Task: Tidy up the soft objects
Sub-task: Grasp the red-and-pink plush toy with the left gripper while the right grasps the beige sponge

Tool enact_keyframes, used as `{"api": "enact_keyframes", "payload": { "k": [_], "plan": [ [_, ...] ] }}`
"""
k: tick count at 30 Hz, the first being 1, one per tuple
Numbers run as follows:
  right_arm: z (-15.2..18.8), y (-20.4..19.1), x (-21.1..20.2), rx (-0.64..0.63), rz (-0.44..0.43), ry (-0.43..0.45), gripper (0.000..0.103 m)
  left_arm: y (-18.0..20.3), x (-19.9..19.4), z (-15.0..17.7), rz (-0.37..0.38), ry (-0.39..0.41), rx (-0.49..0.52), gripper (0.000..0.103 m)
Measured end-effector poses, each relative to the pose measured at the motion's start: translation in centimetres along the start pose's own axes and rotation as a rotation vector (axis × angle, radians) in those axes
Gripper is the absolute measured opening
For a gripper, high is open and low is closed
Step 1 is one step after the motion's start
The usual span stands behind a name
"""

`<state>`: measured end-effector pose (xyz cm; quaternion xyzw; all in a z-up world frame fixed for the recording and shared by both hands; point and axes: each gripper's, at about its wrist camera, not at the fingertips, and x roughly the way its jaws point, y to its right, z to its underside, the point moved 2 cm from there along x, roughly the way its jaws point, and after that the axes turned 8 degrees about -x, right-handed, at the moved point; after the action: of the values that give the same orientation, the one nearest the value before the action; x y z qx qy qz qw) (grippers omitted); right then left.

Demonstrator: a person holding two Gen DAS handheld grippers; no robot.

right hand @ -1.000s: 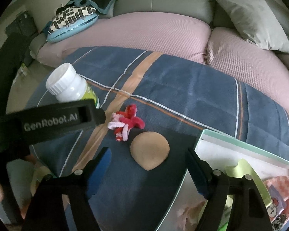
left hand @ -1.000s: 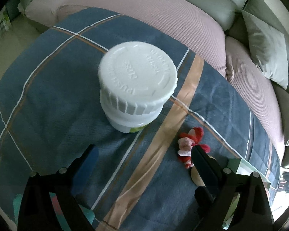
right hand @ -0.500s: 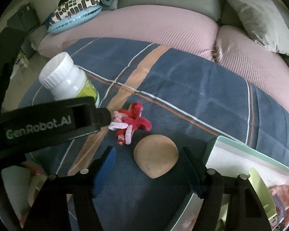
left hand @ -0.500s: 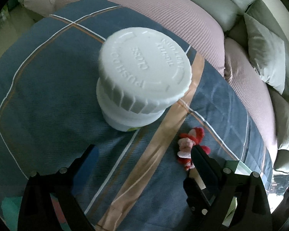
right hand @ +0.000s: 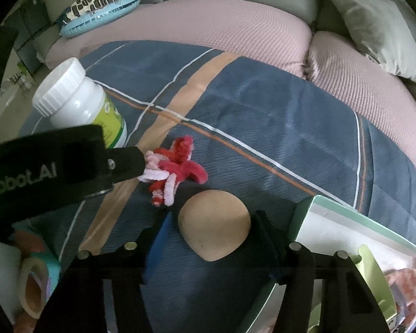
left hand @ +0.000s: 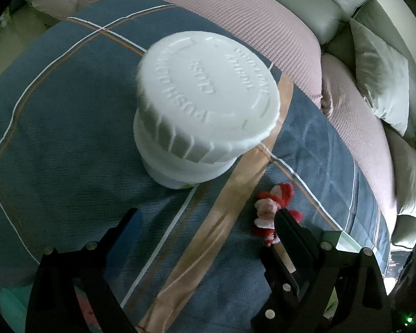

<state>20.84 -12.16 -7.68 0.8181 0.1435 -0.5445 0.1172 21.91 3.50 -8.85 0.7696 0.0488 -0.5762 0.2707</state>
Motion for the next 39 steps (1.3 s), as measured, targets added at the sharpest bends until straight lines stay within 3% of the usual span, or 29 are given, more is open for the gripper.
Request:
{"api": "enact_keyframes", "payload": {
  "k": [3,10,11,13,24,32,36,39],
  "plan": [
    [0.0,-0.1,0.1,-0.008,0.005,-0.008,0.056,0.2,0.1,0.1,0.002,0.0,0.003,0.096],
    [-0.3,-0.1,0.4,-0.022,-0.001,-0.018,0.055,0.5,0.2,0.2,0.011,-0.002,0.007,0.094],
    [-0.3,0.0,0.4,-0.023,-0.003,-0.018,0.055,0.6,0.2,0.3,0.013,-0.002,0.009,0.093],
    [-0.3,0.1,0.3,-0.019,-0.008,-0.017,0.055,0.8,0.4,0.3,0.024,-0.01,0.016,0.081],
    [0.5,0.3,-0.5,-0.001,-0.031,-0.01,0.055,3.3,0.8,1.1,0.074,-0.015,0.084,0.076],
    [0.8,0.4,-0.6,0.007,-0.045,-0.004,0.055,5.3,2.1,1.7,0.125,-0.034,0.115,0.049],
    [0.8,0.3,-0.7,0.007,-0.045,-0.002,0.055,5.5,2.4,1.6,0.165,-0.033,0.112,0.025],
    [0.8,0.3,-0.7,0.01,-0.049,-0.002,0.055,5.5,2.4,1.5,0.183,-0.031,0.109,0.023]
  ]
}}
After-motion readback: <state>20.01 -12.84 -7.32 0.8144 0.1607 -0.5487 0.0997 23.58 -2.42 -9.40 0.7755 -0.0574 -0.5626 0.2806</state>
